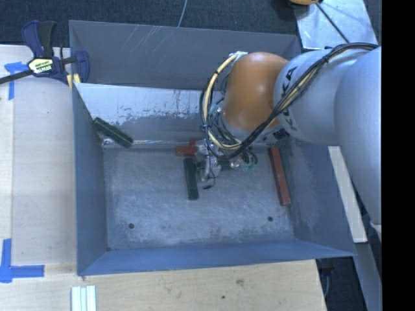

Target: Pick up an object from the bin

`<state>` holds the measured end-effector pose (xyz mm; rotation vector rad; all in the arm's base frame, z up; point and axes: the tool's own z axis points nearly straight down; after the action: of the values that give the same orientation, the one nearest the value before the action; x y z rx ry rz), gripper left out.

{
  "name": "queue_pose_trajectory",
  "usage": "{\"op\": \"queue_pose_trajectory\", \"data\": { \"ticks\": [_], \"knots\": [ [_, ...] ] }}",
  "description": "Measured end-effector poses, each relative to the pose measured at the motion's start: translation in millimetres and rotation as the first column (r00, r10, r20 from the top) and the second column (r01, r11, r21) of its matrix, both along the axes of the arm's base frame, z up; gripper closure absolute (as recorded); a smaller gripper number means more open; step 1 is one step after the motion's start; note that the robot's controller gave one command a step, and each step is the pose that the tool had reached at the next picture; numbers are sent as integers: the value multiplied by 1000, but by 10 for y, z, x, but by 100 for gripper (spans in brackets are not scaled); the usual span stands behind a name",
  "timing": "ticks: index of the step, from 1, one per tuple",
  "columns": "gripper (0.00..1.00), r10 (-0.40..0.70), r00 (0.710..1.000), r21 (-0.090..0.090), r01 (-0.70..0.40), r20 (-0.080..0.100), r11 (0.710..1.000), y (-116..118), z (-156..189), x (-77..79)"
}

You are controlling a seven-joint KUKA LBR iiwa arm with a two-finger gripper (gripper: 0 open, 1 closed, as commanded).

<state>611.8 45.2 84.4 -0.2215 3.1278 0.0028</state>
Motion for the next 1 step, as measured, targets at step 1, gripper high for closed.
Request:
{"op": "queue_pose_trajectory", "data": {
  "ticks": [1],
  "knots": [
    [100, 1, 1000, 0, -1, 0, 1000, -3, 0, 0]
  ]
}}
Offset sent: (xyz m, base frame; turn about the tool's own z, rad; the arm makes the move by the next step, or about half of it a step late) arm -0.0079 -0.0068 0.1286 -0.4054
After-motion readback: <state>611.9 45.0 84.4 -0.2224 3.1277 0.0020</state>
